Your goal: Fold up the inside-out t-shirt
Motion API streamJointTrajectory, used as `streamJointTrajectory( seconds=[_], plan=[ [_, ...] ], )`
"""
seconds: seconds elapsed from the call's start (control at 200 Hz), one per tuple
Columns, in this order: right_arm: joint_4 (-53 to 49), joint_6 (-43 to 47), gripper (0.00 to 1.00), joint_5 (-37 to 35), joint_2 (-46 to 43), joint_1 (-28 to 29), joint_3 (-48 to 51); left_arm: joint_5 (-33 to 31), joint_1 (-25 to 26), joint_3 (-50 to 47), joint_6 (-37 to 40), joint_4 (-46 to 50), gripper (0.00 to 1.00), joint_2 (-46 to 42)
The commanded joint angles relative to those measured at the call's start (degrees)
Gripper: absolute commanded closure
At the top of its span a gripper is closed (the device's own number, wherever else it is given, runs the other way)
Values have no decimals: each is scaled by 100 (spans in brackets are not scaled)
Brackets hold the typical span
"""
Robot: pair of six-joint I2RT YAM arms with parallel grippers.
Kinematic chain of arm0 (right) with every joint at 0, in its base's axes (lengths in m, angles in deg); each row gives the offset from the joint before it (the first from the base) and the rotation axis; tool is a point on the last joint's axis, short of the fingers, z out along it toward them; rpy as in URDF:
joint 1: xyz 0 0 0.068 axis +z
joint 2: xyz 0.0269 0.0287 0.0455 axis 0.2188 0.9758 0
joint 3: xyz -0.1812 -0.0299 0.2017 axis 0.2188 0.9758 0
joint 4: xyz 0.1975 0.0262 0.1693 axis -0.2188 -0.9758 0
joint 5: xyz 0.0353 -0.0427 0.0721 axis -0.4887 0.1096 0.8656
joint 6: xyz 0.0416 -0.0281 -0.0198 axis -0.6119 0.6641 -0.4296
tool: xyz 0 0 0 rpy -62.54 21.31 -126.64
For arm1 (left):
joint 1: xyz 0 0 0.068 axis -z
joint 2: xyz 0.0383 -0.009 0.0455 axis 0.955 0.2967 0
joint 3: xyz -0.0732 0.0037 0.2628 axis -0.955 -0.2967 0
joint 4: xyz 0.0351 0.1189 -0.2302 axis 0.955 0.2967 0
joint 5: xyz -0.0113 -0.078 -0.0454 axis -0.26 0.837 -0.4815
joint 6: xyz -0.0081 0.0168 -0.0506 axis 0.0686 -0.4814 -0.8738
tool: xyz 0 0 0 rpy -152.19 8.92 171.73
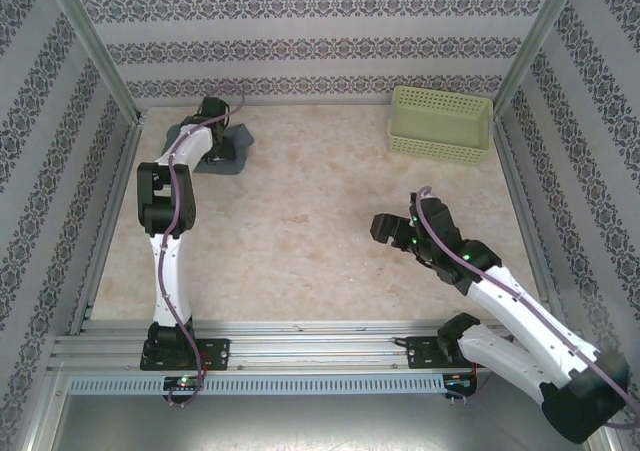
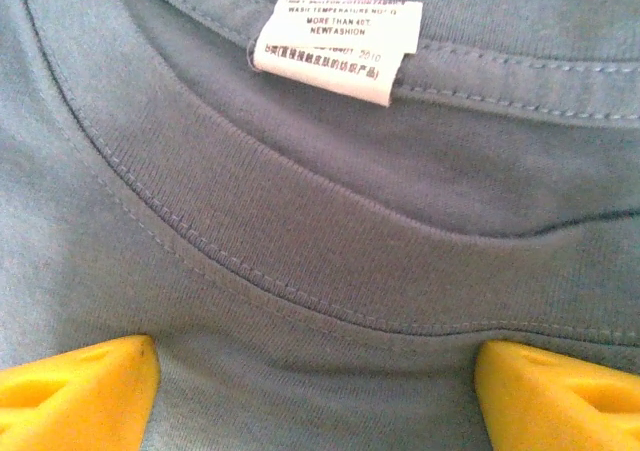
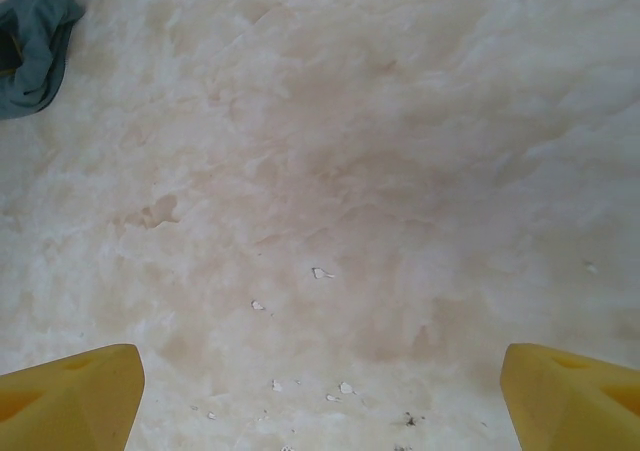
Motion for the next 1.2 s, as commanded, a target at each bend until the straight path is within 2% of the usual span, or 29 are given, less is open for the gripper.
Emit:
streamJointTrajectory(
  seconds=[0.0, 0.17, 0.33, 0.39, 0.425, 0.505, 0.644, 0.849, 1.019, 1.139, 1.194],
  plan=[
    [-583, 4, 8, -172, -350, -148, 117, -248, -283, 514, 486, 754, 17, 392],
    [-723, 73, 8, -134, -658, -449, 223, -226, -479, 619, 467, 814, 16, 263],
    [-612, 44, 8, -80, -605, -708, 197, -69, -401, 366, 276, 812, 15, -373],
    [-523, -1, 7, -37, -589, -730, 198, -58, -397, 125, 126, 820, 12, -736],
    [-476, -19, 7, -48, -594, -726, 206, 1, -397, -88, 53, 771, 7, -994],
    [-368, 42, 6, -147, -611, -743, 259, 140, -391, -854, -138, 419, 0, -1692],
    [-286, 311, 2, -392, -342, -938, 158, 283, -317, -2642, -417, -714, 0, -3196],
    [29, 754, 2, -748, 366, -1721, -171, -123, -234, -5167, -1167, -2119, 0, -5060],
    [1676, 1479, 2, -920, 628, -2291, 377, -501, -234, -6934, -1320, -3325, 0, -6030],
    [2968, 2218, 2, -1262, 783, -2369, 971, -970, -187, -8255, -699, -4933, 0, -6458],
    [3321, 2469, 2, -1417, 997, -2391, 1091, -1143, -186, -8628, -422, -5364, 0, -6581]
  ],
)
